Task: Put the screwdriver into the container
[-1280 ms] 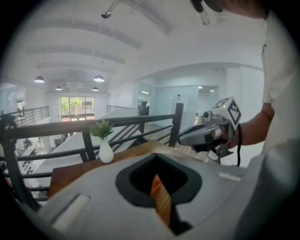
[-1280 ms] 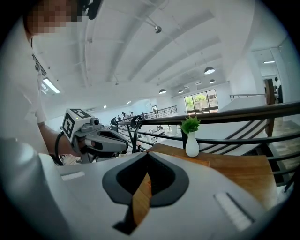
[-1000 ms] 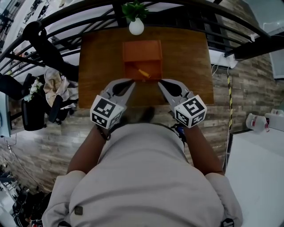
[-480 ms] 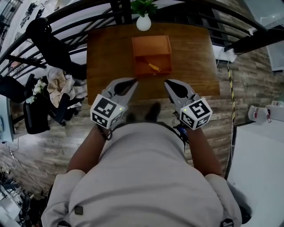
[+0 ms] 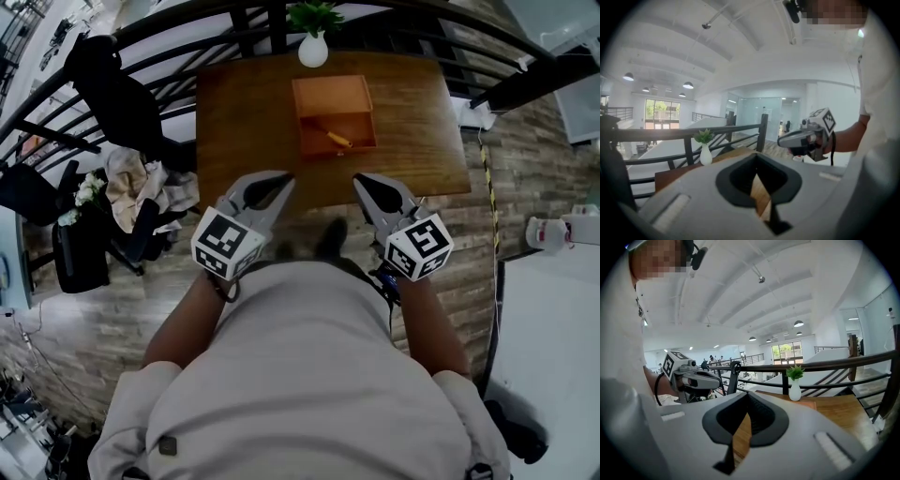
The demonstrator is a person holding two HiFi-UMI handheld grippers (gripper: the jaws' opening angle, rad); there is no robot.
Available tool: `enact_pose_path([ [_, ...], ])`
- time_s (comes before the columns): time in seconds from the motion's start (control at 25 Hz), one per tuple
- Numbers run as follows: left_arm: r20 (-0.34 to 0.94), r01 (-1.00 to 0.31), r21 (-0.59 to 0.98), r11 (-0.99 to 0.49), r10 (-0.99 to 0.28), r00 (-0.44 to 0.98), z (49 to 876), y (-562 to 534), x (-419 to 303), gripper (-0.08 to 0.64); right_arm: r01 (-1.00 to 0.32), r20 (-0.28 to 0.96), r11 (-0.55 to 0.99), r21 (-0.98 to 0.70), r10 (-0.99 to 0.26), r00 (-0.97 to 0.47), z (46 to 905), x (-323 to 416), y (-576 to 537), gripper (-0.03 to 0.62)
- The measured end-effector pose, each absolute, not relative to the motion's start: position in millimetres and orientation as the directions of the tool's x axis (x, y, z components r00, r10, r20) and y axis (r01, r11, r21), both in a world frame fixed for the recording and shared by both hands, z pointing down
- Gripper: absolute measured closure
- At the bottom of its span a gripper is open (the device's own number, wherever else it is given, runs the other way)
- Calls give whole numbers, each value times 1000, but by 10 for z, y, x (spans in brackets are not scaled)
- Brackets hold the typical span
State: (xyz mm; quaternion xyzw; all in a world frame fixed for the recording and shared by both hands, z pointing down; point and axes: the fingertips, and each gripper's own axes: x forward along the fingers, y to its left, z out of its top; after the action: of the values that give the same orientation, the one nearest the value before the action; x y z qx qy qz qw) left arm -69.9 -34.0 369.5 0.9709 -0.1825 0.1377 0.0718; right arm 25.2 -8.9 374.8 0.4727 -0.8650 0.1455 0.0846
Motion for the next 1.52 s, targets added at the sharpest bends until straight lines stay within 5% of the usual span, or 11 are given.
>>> enact_pose_path([
  [0.68,275,-307,128,-943,-264,925,3676,119,-1132,555,-872,297,462,-163,-820,-490,3691,-118,446,586],
  [1.52,288,-327,160,-931,-273,918,3768,1061,-544,555,-820,300,533,-206,-763,-572,3817,255,1354,584],
])
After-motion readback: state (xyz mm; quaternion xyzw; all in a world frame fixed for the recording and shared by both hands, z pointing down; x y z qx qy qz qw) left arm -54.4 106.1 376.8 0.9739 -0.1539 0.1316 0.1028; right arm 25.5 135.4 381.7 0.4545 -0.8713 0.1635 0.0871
